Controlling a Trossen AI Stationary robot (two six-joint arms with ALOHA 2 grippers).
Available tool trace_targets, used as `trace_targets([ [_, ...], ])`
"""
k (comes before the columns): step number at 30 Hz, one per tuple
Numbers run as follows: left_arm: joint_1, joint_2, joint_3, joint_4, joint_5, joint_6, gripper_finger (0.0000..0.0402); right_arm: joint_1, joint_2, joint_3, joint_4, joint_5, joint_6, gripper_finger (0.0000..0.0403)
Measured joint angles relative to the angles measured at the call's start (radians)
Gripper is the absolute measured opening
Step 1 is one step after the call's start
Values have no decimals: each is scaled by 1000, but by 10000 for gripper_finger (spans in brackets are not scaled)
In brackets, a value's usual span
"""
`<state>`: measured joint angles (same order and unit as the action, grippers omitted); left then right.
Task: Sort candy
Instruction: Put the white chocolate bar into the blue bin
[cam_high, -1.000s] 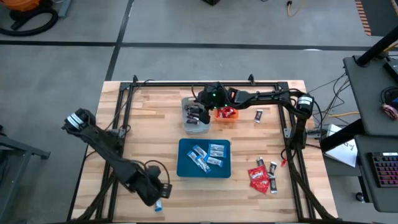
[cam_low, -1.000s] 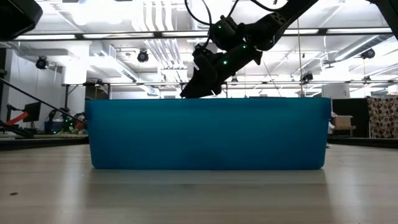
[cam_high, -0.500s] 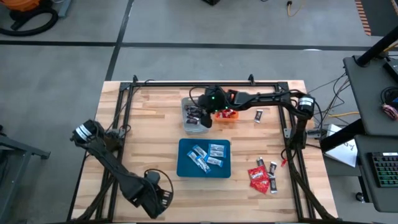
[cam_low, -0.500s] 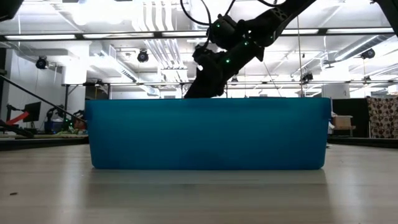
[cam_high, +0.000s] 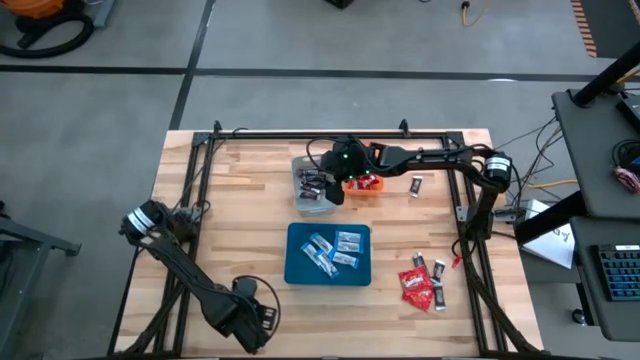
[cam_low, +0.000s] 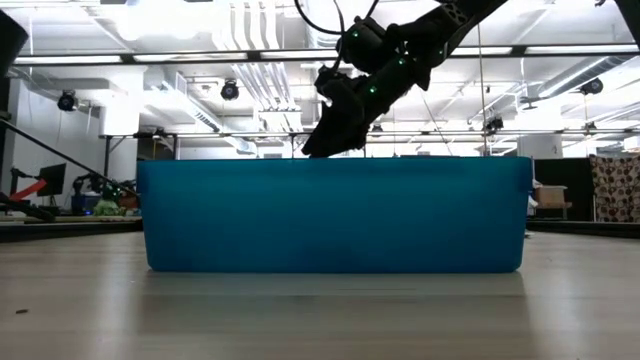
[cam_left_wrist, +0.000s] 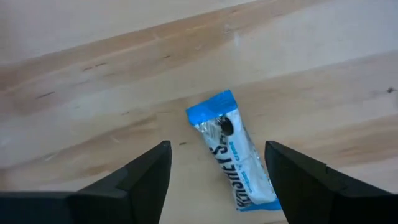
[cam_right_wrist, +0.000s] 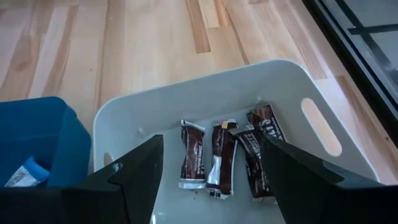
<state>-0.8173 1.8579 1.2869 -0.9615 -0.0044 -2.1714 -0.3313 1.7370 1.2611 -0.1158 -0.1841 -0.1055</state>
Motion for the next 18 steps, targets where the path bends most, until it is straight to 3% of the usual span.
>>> trace_targets([
  [18, 0, 81, -6, 71, 31, 16, 237, 0, 0, -9, -7, 0, 2, 256],
])
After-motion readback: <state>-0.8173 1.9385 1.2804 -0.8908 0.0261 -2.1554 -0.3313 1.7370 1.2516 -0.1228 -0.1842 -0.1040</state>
